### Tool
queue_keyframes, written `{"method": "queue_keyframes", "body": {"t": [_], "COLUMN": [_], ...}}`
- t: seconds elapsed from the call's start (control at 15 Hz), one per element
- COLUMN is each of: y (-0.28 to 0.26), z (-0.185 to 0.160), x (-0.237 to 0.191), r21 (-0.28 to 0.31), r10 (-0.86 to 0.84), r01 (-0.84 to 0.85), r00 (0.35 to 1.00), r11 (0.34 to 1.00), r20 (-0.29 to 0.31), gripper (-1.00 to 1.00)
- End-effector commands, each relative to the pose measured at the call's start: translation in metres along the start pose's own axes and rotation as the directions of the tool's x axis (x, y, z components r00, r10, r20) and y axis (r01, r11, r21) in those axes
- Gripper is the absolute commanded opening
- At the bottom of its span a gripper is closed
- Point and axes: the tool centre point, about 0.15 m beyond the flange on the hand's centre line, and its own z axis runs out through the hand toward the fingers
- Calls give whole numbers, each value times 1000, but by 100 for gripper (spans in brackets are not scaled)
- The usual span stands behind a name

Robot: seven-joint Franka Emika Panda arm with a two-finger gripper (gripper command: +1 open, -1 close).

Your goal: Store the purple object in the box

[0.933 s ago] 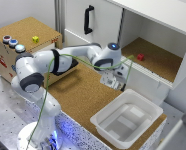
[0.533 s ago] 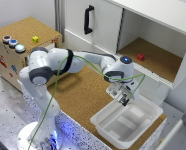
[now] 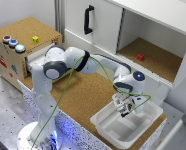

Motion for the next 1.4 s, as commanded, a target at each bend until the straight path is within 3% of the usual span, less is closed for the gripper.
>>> {"method": "queue_keyframes", "body": {"t": [0.0,0.4,0.47,1.0,1.33], "y": [31,46,44,23,-19], "z": [27,57,57,10,-48], "x": [7,-7,-9,-24,-16], "r21": [38,28,28,84,104], "r10": [160,212,211,171,22], "r01": [-161,-214,-213,-169,-10], "r00": [987,975,975,985,993], "r11": [986,976,977,982,995], "r20": [13,66,65,-28,-118], "gripper": [-100,-100,100,100,100]}}
